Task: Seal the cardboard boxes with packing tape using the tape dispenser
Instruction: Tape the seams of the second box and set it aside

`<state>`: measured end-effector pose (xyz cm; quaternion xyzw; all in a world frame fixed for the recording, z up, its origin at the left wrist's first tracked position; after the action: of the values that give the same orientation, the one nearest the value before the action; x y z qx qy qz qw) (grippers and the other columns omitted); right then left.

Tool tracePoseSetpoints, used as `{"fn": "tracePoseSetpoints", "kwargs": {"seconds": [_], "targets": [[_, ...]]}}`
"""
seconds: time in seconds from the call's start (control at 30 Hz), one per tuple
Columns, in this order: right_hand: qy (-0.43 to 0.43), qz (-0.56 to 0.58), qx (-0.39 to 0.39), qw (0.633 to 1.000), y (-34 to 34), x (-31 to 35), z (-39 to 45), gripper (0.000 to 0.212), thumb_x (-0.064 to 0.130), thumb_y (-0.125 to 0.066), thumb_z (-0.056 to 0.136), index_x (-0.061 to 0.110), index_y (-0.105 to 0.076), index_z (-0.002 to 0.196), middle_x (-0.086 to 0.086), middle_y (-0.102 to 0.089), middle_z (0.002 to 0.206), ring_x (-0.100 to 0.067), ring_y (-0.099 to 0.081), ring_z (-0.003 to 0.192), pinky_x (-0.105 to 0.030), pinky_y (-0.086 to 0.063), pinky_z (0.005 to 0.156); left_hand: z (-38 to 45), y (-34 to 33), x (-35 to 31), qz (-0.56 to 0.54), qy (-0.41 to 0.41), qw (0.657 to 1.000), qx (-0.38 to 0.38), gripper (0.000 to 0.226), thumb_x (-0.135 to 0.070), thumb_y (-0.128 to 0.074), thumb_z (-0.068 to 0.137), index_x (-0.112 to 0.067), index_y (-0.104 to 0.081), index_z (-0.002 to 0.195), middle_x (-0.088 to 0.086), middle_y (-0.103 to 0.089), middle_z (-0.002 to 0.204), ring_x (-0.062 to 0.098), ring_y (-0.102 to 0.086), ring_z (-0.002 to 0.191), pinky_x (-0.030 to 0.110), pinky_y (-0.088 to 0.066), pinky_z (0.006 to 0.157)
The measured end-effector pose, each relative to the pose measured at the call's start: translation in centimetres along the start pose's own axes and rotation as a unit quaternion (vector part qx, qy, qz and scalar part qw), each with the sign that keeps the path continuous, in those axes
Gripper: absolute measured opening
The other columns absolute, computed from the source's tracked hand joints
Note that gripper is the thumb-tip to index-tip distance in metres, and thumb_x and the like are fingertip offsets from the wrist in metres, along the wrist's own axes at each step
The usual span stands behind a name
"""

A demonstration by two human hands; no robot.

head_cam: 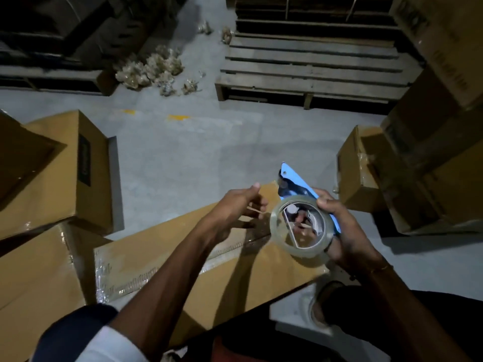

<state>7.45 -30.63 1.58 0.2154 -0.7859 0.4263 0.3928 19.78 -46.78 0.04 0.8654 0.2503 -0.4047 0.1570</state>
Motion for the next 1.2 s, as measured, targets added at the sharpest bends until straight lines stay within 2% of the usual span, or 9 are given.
{"fn": "tracePoseSetpoints", "kwargs": {"seconds": [0.13,0.23,0.3,0.43,0.67,0.83,0.93,1.0,1.2], "targets": [[0.048,-0.170,0.021,0.984,-1.6,2.2,-3.0,0.033,0.024,-0.063,0.090,0.025,-0.068,0.123,-0.020,-0.067,0.113,-0.026,-0.065,0.097,-0.037,-0.052,0.091,-4.6,-2.1,-3.2,-0.115,-0.033,0.993,0.013,0.042,-0.046,-0.048,0.103,-0.012,-0.072,0.105,0.002,-0.067,0.086,0.020,-0.060,0.079,0.036,-0.052,0.073],[0.080,-0.287,0.032,0.954,-2.5,3.5,-5.7,0.040,0.022,-0.069,0.087,0.028,-0.065,0.126,0.008,-0.065,0.126,-0.014,-0.062,0.116,-0.033,-0.050,0.098,-7.4,-2.9,-4.1,-0.114,-0.069,0.991,0.024,0.040,-0.037,-0.050,0.104,-0.005,-0.072,0.111,0.001,-0.064,0.080,0.021,-0.058,0.082,0.039,-0.055,0.079],[0.098,-0.316,0.034,0.943,-2.9,3.9,-7.5,0.039,0.012,-0.067,0.091,0.027,-0.065,0.126,0.019,-0.063,0.127,-0.003,-0.057,0.121,-0.023,-0.047,0.097,-9.0,-3.5,-4.1,-0.099,-0.086,0.991,0.035,0.041,-0.036,-0.048,0.105,-0.005,-0.073,0.110,0.001,-0.063,0.082,0.020,-0.058,0.083,0.039,-0.055,0.082],[0.124,-0.331,0.019,0.935,-2.3,4.0,-10.2,0.038,0.007,-0.068,0.090,0.025,-0.066,0.124,0.020,-0.063,0.125,0.001,-0.057,0.120,-0.009,-0.043,0.089,-11.1,-4.5,-3.7,-0.088,-0.071,0.992,0.050,0.050,-0.043,-0.039,0.107,-0.008,-0.073,0.111,0.003,-0.069,0.096,0.020,-0.059,0.088,0.040,-0.055,0.084],[0.140,-0.321,-0.009,0.937,-0.2,2.7,-12.6,0.038,0.018,-0.073,0.087,0.032,-0.067,0.123,0.022,-0.062,0.130,0.001,-0.054,0.124,-0.024,-0.042,0.102,-12.1,-7.8,-3.2,-0.018,-0.086,0.993,-0.082,0.060,-0.053,-0.034,0.105,-0.009,-0.074,0.103,0.004,-0.074,0.095,0.015,-0.066,0.077,0.035,-0.055,0.079],[0.127,-0.336,-0.019,0.933,1.2,1.9,-13.6,0.042,0.021,-0.075,0.086,0.040,-0.066,0.122,0.025,-0.061,0.127,-0.005,-0.062,0.112,-0.028,-0.050,0.091,-12.3,-9.7,-2.2,0.026,-0.118,0.978,-0.168,0.071,-0.066,-0.025,0.100,-0.012,-0.072,0.098,0.007,-0.075,0.092,0.023,-0.071,0.082,0.047,-0.056,0.086],[0.124,-0.344,-0.043,0.930,2.6,2.0,-14.3,0.045,0.037,-0.075,0.077,0.043,-0.065,0.120,0.026,-0.061,0.123,-0.009,-0.063,0.106,-0.033,-0.053,0.089,-12.0,-10.3,-1.3,-0.054,-0.074,0.992,-0.090,0.064,-0.072,-0.018,0.097,-0.029,-0.064,0.111,-0.006,-0.071,0.113,0.019,-0.071,0.097,0.048,-0.052,0.097],[0.125,-0.343,-0.052,0.929,3.3,2.0,-14.7,0.048,0.045,-0.073,0.072,0.044,-0.066,0.120,0.027,-0.061,0.122,-0.009,-0.063,0.106,-0.033,-0.054,0.089,-12.0,-10.4,-1.1,-0.109,-0.059,0.992,-0.028,0.071,-0.073,-0.020,0.096,-0.025,-0.067,0.119,-0.001,-0.070,0.121,0.021,-0.068,0.106,0.046,-0.052,0.098],[0.124,-0.334,-0.056,0.933,3.9,1.4,-15.6,0.044,0.041,-0.072,0.076,0.044,-0.066,0.119,0.025,-0.061,0.126,-0.001,-0.058,0.115,-0.027,-0.050,0.095,-12.8,-11.3,-0.9,-0.083,-0.075,0.993,0.035,0.070,-0.070,-0.024,0.096,-0.025,-0.068,0.127,-0.002,-0.071,0.123,0.021,-0.064,0.117,0.047,-0.046,0.107]]}}
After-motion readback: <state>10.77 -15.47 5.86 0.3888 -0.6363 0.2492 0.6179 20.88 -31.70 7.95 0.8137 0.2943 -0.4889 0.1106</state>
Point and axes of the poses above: each hand's wrist, its own z-axis towards the middle knuckle, its own y-axis out of the back of the hand, x = y × z, the point moved 5 cm from there along z, towards the middle knuckle
